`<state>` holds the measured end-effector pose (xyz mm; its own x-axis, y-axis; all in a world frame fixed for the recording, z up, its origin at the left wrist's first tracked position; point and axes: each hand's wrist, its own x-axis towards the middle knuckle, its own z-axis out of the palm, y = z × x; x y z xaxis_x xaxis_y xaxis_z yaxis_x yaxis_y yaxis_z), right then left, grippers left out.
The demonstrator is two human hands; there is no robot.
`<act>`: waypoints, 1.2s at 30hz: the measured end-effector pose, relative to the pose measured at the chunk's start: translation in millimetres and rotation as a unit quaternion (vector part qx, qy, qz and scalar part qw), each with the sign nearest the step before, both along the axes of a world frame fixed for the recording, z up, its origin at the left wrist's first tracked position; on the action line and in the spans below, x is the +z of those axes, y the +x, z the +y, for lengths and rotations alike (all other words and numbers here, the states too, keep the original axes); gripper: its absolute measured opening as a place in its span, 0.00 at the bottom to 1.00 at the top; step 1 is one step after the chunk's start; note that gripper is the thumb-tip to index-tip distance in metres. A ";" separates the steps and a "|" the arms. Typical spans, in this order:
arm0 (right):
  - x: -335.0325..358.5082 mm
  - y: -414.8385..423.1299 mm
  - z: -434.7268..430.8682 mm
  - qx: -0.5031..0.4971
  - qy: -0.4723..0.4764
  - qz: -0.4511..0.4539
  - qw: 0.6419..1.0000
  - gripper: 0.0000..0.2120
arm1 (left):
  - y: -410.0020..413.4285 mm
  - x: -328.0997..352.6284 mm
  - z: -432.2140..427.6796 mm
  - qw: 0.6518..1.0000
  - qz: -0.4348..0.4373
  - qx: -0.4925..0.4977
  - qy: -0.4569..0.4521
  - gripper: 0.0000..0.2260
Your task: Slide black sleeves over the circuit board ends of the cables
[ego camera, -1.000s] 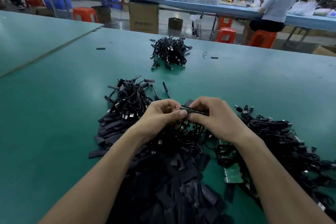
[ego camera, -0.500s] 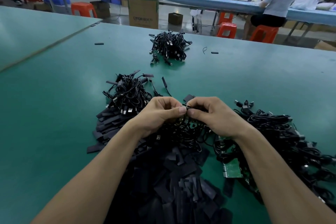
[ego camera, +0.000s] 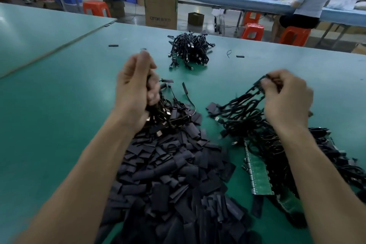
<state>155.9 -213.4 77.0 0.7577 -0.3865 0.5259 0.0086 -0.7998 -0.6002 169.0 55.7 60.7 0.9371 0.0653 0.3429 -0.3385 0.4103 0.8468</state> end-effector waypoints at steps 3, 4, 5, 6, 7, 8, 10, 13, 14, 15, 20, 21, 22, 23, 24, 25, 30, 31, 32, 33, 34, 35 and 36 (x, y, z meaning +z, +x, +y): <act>5.0 -4.2 7.1 -0.053 -0.096 -0.019 0.994 0.07 | -1.9 6.8 14.0 0.982 -0.078 0.124 0.123 0.12; 6.0 -5.8 10.8 -0.051 -0.126 0.002 0.991 0.07 | -3.2 5.6 15.0 0.966 -0.092 0.152 0.188 0.11; 5.7 -6.8 14.0 -0.041 -0.152 0.035 0.987 0.07 | -3.7 2.1 14.6 0.943 -0.100 0.175 0.265 0.10; 4.7 -8.3 17.3 -0.028 -0.175 0.077 0.981 0.07 | -3.6 -2.9 12.9 0.913 -0.101 0.193 0.345 0.09; 3.4 -10.2 20.7 -0.011 -0.196 0.124 0.973 0.07 | -3.6 -7.9 9.6 0.881 -0.094 0.203 0.417 0.10; 1.6 -12.7 25.6 0.008 -0.214 0.176 0.961 0.07 | -3.3 -12.9 6.7 0.852 -0.084 0.201 0.476 0.12; -5.1 -17.7 37.0 0.047 -0.235 0.290 0.926 0.06 | -4.4 -21.4 0.8 0.819 -0.077 0.145 0.550 0.15; -14.7 -22.6 49.8 0.102 -0.245 0.405 0.875 0.10 | -4.2 -38.0 -6.8 0.809 -0.061 0.043 0.583 0.17; -15.9 -23.1 51.6 0.121 -0.247 0.431 0.859 0.11 | -3.1 -43.5 -7.4 0.818 -0.051 0.023 0.573 0.16; -17.3 -23.2 52.4 0.142 -0.250 0.452 0.845 0.12 | -1.6 -49.5 -7.6 0.831 -0.040 0.007 0.554 0.14; -28.7 -24.7 49.9 0.198 -0.288 0.469 0.811 0.08 | 2.5 -72.2 -9.4 0.906 0.035 -0.041 0.421 0.05; -30.5 -25.6 47.6 0.211 -0.296 0.468 0.806 0.12 | 2.8 -74.8 -9.9 0.908 0.040 -0.043 0.415 0.05; -31.0 -26.9 45.4 0.222 -0.300 0.469 0.800 0.16 | 2.9 -76.6 -10.2 0.908 0.041 -0.045 0.415 0.05; -31.4 -27.8 42.8 0.231 -0.301 0.466 0.799 0.17 | 3.1 -77.3 -10.5 0.908 0.040 -0.044 0.415 0.05; -31.7 -28.8 40.8 0.239 -0.300 0.459 0.801 0.17 | 3.4 -77.1 -10.8 0.910 0.038 -0.043 0.411 0.06; -33.0 -29.1 38.7 0.244 -0.297 0.454 0.804 0.15 | 3.8 -76.0 -10.9 0.913 0.036 -0.042 0.405 0.06; -40.9 -33.1 36.3 0.259 -0.302 0.431 0.810 0.11 | 3.6 -63.9 -13.8 0.919 0.005 -0.040 0.392 0.07; -42.4 -33.9 37.1 0.260 -0.304 0.416 0.816 0.10 | 3.6 -61.6 -14.8 0.919 -0.001 -0.038 0.393 0.07; -43.7 -34.2 38.2 0.263 -0.307 0.401 0.822 0.10 | 3.5 -59.5 -15.8 0.918 -0.008 -0.035 0.395 0.07; -44.2 -34.7 39.5 0.267 -0.309 0.389 0.826 0.11 | 3.4 -57.8 -17.0 0.917 -0.013 -0.031 0.397 0.07; -44.1 -35.1 41.3 0.276 -0.308 0.385 0.825 0.13 | 3.4 -56.5 -18.1 0.916 -0.017 -0.028 0.399 0.07; -43.2 -35.4 43.9 0.290 -0.302 0.385 0.823 0.16 | 3.6 -55.6 -18.9 0.917 -0.017 -0.026 0.398 0.07; -42.7 -36.0 46.8 0.310 -0.291 0.384 0.820 0.18 | 3.9 -54.8 -19.5 0.918 -0.016 -0.024 0.397 0.07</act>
<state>119.9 -166.7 34.3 0.9079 0.3442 -0.2392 0.3192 -0.9376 -0.1377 172.9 36.2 5.9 0.9212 -0.2572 0.2919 -0.3656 -0.3161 0.8755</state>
